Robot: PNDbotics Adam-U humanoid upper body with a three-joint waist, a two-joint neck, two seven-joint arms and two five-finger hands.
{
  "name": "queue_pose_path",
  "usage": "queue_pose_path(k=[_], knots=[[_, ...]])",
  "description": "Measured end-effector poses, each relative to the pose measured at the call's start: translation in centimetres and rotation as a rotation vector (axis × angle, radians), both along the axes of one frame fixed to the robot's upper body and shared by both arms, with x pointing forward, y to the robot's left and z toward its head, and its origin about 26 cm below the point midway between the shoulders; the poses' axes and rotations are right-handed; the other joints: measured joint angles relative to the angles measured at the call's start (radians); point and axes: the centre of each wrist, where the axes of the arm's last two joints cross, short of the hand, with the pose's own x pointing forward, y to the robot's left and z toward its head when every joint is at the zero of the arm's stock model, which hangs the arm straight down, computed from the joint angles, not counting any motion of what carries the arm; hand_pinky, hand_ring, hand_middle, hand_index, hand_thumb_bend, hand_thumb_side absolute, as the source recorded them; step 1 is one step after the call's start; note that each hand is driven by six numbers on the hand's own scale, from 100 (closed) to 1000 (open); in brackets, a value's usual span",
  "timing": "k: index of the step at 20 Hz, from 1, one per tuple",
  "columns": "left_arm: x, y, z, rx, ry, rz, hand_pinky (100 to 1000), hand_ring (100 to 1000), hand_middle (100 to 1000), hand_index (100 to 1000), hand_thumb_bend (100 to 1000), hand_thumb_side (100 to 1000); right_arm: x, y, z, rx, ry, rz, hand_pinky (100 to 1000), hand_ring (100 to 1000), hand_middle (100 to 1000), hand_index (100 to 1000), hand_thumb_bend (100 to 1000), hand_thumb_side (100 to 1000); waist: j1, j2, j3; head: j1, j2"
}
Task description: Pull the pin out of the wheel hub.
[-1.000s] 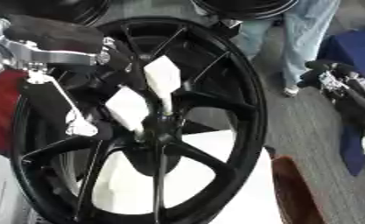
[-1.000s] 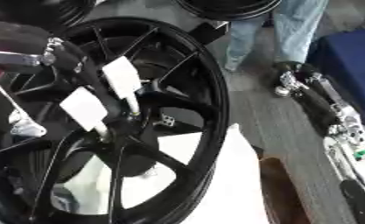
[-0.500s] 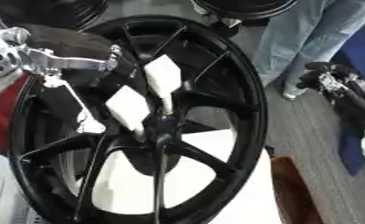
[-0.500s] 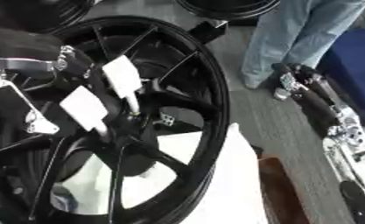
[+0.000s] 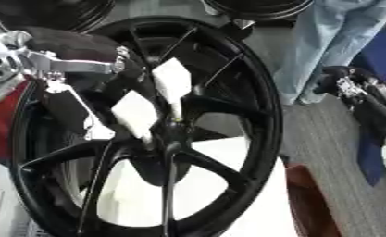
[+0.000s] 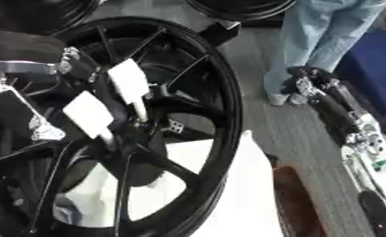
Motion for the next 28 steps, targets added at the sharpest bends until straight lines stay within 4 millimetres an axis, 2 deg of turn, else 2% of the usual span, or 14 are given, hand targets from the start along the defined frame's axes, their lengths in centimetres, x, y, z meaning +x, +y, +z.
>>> queue_pose_path(k=[6,10,13,14,20,24,28], knots=[[0.1,0.1,0.0,-0.002,0.022,0.004,711,598,584,712,296,200,0.0,0.0,0.0,0.002,0.000,0.000,953,690,622,770,100,546,-0.003,0.000,0.000,0.000,0.000],[0.2,0.1,0.0,-0.001,0.025,0.007,689,534,508,634,267,162,0.0,0.0,-0.1,0.003,0.000,0.000,953,691,622,770,100,547,-0.003,0.000,0.000,0.000,0.000],[0.3,0.1,-0.1,-0.006,0.029,0.010,688,528,502,626,264,159,0.0,0.0,-0.1,0.003,0.000,0.000,953,691,622,770,100,547,-0.005,0.000,-0.001,0.000,0.000],[0.3,0.1,-0.1,-0.010,0.030,0.010,656,446,404,499,201,141,0.0,0.0,-0.1,0.003,0.000,0.000,954,691,622,771,100,547,-0.005,0.000,-0.001,0.000,0.000],[0.6,0.5,-0.3,-0.097,0.068,0.035,648,402,347,407,168,131,0.0,0.0,-0.1,0.003,0.001,-0.001,955,691,622,771,100,545,-0.006,0.000,-0.001,-0.004,0.000],[0.3,1.5,0.2,-0.162,0.067,0.045,647,389,329,378,187,100,0.0,0.0,-0.1,0.003,0.001,-0.001,955,691,622,771,100,542,-0.008,0.000,-0.001,-0.010,0.000],[-0.5,3.6,1.6,-0.250,0.045,0.062,646,376,315,362,184,100,0.0,0.0,-0.1,0.004,-0.001,-0.003,955,691,622,772,100,539,-0.011,0.000,0.000,-0.015,0.000]])
